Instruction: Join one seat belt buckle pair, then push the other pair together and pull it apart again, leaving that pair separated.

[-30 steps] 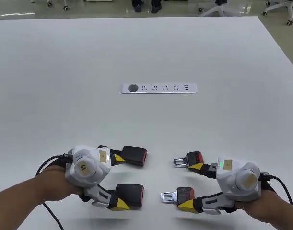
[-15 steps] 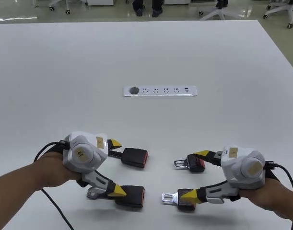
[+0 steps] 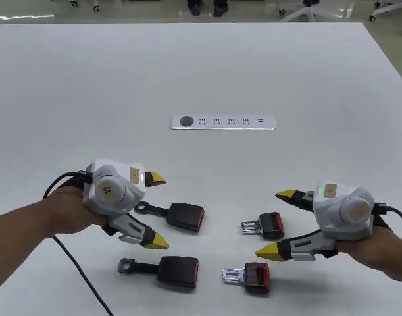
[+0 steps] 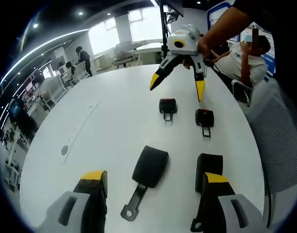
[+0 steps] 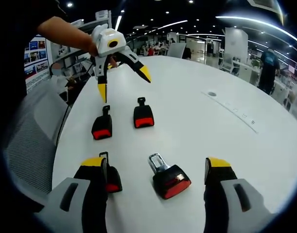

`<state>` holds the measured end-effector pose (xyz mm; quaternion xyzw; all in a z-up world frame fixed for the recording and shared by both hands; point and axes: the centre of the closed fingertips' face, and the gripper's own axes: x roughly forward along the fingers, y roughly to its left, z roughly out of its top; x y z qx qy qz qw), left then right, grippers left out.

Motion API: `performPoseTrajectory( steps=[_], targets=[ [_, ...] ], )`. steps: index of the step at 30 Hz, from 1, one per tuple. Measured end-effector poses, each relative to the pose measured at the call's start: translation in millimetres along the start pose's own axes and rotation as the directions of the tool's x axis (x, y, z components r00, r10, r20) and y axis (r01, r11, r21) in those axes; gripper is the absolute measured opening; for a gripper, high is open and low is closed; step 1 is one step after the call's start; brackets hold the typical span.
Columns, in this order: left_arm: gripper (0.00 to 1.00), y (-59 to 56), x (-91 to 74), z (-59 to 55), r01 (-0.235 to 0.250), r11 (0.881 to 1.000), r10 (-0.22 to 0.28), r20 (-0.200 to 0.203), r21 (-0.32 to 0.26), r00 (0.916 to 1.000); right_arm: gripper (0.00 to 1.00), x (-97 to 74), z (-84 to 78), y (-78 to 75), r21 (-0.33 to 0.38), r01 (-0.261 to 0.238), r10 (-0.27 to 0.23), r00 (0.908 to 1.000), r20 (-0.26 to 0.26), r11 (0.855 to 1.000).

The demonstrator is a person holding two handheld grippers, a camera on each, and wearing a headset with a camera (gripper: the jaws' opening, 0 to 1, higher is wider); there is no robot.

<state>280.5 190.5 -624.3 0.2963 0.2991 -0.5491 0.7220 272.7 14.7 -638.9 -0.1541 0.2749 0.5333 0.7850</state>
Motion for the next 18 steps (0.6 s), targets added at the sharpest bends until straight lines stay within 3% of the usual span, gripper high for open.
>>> performPoseTrajectory(
  steps=[8,18],
  targets=[
    [0.79,8.6,10.8,2.8,0.028,0.999,-0.027,-0.006,0.039,0.9996,0.80,3.6,-5.7,-21.2,-0.001,-0.008,0.008,0.9999,-0.012,1.000],
    [0.73,15.9,32.8,-1.6,0.086,0.993,-0.084,-0.031,0.081,0.9960,0.77,10.3,-18.9,-24.8,0.002,-0.072,0.072,0.9957,-0.059,0.997]
  ],
)
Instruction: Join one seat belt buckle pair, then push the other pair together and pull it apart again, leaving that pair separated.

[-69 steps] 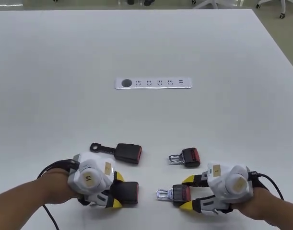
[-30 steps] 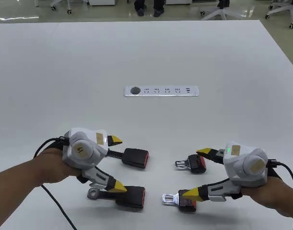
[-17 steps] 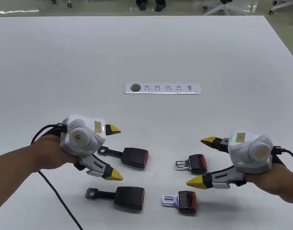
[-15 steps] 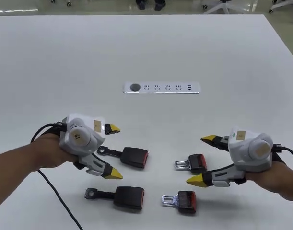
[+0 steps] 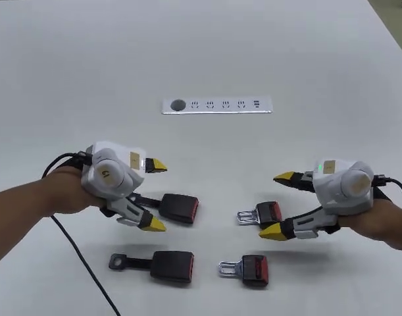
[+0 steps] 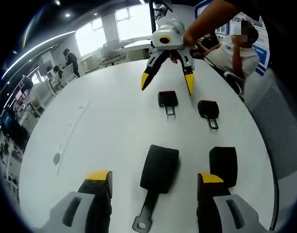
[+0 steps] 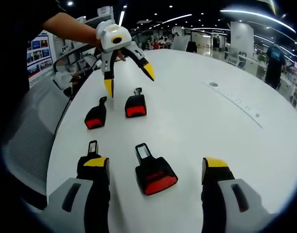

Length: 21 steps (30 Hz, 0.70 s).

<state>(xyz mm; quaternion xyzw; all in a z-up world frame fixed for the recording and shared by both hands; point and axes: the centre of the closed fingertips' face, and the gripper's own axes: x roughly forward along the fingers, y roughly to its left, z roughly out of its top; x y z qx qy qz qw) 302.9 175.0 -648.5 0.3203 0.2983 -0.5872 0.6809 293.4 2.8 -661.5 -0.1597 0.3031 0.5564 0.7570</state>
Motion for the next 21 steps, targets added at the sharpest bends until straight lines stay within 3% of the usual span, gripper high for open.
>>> performPoseTrajectory(
  steps=[7,11,16,21],
  targets=[
    [0.70,-1.2,18.9,-2.5,0.051,0.998,-0.051,-0.015,0.029,0.9986,0.72,4.3,-12.2,1.1,-0.006,-0.061,0.061,0.9975,-0.035,0.998],
    [0.67,-3.5,31.0,-11.8,0.090,0.995,-0.088,-0.033,0.044,0.9955,0.69,6.2,-17.8,-1.7,-0.014,-0.080,0.079,0.9956,-0.050,0.997],
    [0.60,-5.1,38.5,-16.5,0.120,0.991,-0.118,-0.045,0.053,0.9920,0.67,8.9,-21.2,2.8,-0.025,-0.110,0.108,0.9917,-0.070,0.994],
    [0.59,-6.2,42.4,-19.5,0.143,0.989,-0.141,-0.039,0.048,0.9892,0.61,9.9,-22.0,7.2,-0.045,-0.132,0.129,0.9887,-0.076,0.990]
  ],
)
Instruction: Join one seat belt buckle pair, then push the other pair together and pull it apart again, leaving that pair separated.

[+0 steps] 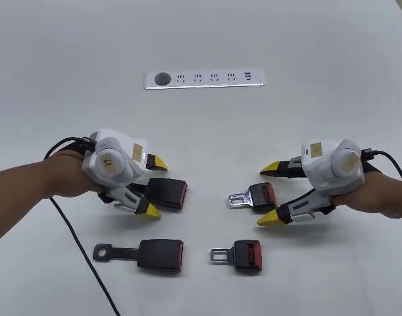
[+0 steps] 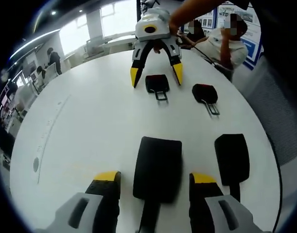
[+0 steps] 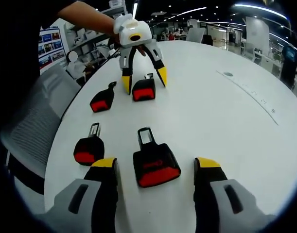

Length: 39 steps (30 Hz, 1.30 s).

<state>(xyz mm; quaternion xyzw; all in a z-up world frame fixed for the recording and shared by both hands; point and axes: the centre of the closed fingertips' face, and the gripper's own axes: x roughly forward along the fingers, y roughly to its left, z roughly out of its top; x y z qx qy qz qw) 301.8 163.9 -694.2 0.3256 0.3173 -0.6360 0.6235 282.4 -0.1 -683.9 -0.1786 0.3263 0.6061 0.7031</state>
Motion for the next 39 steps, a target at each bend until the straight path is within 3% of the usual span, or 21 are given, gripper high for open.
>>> performPoseTrajectory(
  steps=[4,11,14,20,27,39],
  targets=[
    [0.54,-2.4,-1.0,-3.3,0.021,1.000,-0.021,0.007,-0.022,0.9998,0.54,-0.2,0.0,0.8,-0.018,-0.004,0.004,1.0000,-0.006,1.000],
    [0.45,-2.5,-3.2,-2.0,-0.004,0.999,0.006,0.027,-0.054,0.9996,0.41,1.1,-2.9,3.4,-0.047,-0.009,0.008,0.9996,-0.025,0.999],
    [0.42,-0.3,-3.6,-2.3,-0.017,0.997,0.019,0.028,-0.071,0.9994,0.36,2.9,-3.9,-1.4,-0.070,0.022,-0.025,0.9988,-0.043,0.997],
    [0.37,1.3,-5.9,0.1,-0.042,0.994,0.045,0.030,-0.106,0.9985,0.36,4.6,-2.7,-3.4,-0.040,0.039,-0.040,0.9988,-0.029,0.998],
    [0.36,2.1,-6.4,-1.1,-0.060,0.991,0.064,0.029,-0.124,0.9975,0.35,4.5,1.0,-5.5,0.025,0.065,-0.066,0.9965,0.052,0.998],
    [0.35,1.9,-5.9,-2.1,-0.055,0.991,0.057,0.014,-0.122,0.9983,0.35,4.4,6.1,-3.0,0.035,0.072,-0.075,0.9946,0.072,0.997]
  ],
)
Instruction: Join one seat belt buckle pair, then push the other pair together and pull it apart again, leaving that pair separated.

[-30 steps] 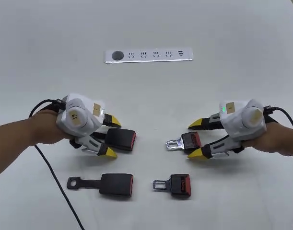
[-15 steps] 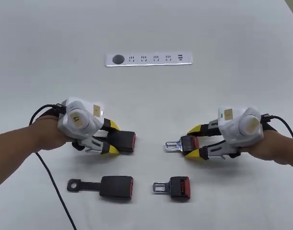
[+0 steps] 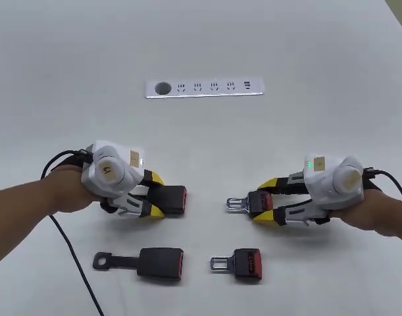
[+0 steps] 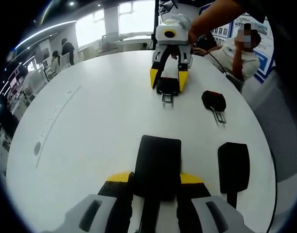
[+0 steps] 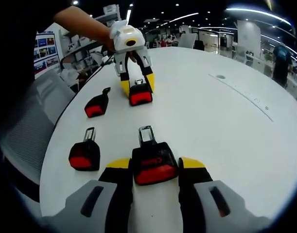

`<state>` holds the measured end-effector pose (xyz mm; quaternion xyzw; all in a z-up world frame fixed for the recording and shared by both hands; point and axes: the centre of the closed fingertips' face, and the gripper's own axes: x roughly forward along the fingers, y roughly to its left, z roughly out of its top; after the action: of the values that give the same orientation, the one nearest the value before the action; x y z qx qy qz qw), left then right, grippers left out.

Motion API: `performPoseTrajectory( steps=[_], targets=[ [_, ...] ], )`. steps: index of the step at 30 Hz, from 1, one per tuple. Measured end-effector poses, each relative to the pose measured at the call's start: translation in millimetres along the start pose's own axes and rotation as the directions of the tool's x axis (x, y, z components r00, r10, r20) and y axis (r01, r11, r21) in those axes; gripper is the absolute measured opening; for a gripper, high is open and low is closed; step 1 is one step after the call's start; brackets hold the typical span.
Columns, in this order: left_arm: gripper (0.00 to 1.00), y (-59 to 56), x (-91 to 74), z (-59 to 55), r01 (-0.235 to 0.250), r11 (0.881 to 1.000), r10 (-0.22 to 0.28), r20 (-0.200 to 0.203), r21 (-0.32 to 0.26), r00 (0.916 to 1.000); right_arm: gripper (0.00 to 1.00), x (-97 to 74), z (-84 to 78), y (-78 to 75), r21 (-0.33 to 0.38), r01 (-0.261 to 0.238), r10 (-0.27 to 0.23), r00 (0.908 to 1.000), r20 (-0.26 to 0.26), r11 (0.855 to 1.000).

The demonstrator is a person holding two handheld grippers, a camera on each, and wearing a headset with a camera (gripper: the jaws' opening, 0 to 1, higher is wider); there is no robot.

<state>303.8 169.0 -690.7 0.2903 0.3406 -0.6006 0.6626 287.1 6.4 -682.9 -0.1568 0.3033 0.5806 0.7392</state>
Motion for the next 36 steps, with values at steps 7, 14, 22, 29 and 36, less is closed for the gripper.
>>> performPoseTrajectory(
  steps=[7,14,22,29,36],
  targets=[
    [0.35,-1.3,0.2,1.5,0.003,1.000,-0.003,-0.018,-0.004,0.9998,0.35,8.9,5.8,-0.3,-0.011,0.004,-0.004,0.9999,0.010,1.000],
    [0.35,0.4,0.9,-1.0,0.005,1.000,-0.005,-0.031,-0.002,0.9995,0.35,20.3,9.6,-5.2,-0.012,0.010,-0.010,0.9997,0.024,1.000],
    [0.35,0.1,2.2,-0.7,0.002,1.000,-0.003,-0.042,-0.010,0.9991,0.35,35.0,18.7,-2.6,-0.018,0.015,-0.015,0.9994,0.032,1.000],
    [0.35,-1.4,2.6,0.6,0.003,1.000,-0.004,-0.053,-0.008,0.9986,0.35,46.4,27.8,-1.1,-0.023,0.011,-0.010,0.9994,0.033,1.000],
    [0.35,-2.5,2.7,2.1,-0.005,1.000,0.004,-0.054,-0.018,0.9985,0.35,60.0,36.4,2.9,-0.031,0.010,-0.009,0.9993,0.037,0.999]
  ],
)
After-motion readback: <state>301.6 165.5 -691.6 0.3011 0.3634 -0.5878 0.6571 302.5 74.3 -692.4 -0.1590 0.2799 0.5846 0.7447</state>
